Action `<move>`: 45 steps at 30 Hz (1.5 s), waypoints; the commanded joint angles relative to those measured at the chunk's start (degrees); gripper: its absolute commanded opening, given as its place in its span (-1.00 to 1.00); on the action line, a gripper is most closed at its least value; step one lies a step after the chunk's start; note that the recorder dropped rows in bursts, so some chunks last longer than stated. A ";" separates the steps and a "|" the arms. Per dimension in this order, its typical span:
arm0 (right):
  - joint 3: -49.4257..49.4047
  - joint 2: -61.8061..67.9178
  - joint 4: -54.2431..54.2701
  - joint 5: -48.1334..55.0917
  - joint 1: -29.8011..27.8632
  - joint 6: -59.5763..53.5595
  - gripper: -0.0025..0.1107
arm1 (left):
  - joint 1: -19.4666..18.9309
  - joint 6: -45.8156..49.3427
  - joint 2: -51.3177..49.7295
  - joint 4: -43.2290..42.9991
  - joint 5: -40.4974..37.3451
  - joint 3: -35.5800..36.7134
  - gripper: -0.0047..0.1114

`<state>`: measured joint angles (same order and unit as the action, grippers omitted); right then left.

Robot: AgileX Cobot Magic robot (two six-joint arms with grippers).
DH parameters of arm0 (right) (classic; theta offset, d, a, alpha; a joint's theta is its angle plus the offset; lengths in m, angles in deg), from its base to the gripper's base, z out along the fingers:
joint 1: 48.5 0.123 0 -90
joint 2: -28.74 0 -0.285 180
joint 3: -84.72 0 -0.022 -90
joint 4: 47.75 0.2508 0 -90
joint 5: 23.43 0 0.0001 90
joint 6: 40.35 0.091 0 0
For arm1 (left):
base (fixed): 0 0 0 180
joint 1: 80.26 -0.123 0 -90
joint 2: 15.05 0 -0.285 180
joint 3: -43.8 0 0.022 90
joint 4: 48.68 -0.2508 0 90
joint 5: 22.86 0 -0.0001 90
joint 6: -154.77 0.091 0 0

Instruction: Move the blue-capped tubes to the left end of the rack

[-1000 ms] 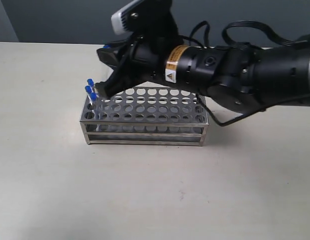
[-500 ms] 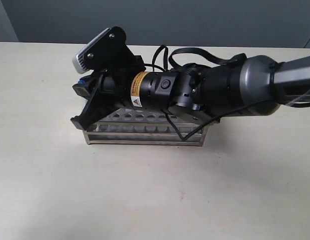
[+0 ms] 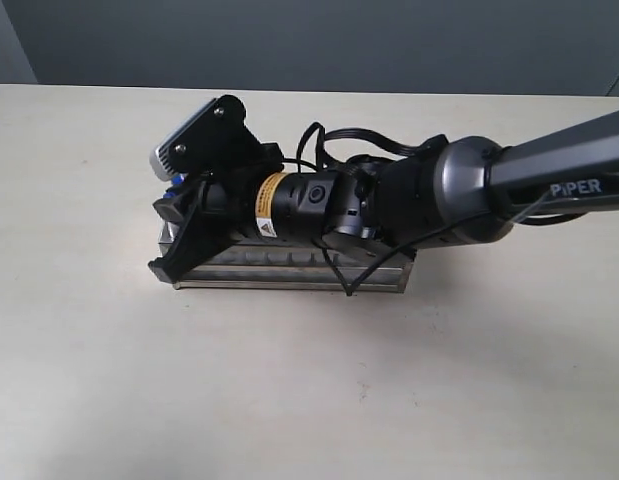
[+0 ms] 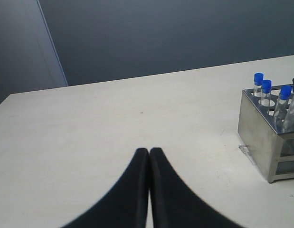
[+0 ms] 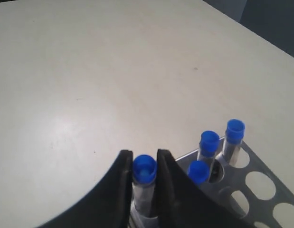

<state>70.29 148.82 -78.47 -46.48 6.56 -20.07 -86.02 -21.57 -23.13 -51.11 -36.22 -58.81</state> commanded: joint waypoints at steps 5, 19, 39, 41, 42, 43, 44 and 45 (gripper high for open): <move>4.39 4.07 -2.01 -1.06 0.05 -0.08 -0.97 | 0.23 -0.03 0.30 -0.09 0.05 -0.18 -0.90; 4.94 5.28 -2.01 2.44 0.05 0.47 -0.30 | 0.23 -0.03 0.30 -0.09 0.05 -0.18 -0.90; 4.94 -14.04 -1.63 13.51 -3.14 0.64 -0.31 | 0.23 -0.03 0.30 -0.09 0.05 -0.18 -0.90; 4.94 -16.59 -1.76 17.57 -4.48 0.64 -0.36 | 0.23 -0.03 0.30 -0.09 0.05 -0.18 -0.90; 4.81 -18.04 -1.76 19.23 -5.37 0.64 -0.43 | 0.23 -0.03 0.30 -0.09 0.05 -0.18 -0.90; 4.54 -19.29 -1.76 20.55 -6.35 0.64 -0.52 | 0.23 -0.03 0.30 -0.09 0.05 -0.18 -0.90; 3.96 -20.96 -2.17 21.53 -7.46 0.64 -0.66 | 0.23 -0.03 0.30 -0.09 0.05 -0.18 -0.90; 2.99 -22.88 -2.42 21.66 -8.76 0.64 -0.83 | 0.23 -0.03 0.30 -0.09 0.05 -0.18 -0.90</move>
<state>74.69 130.40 -80.19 -27.72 0.74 -19.14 -86.02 -21.57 -23.13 -51.11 -36.22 -58.81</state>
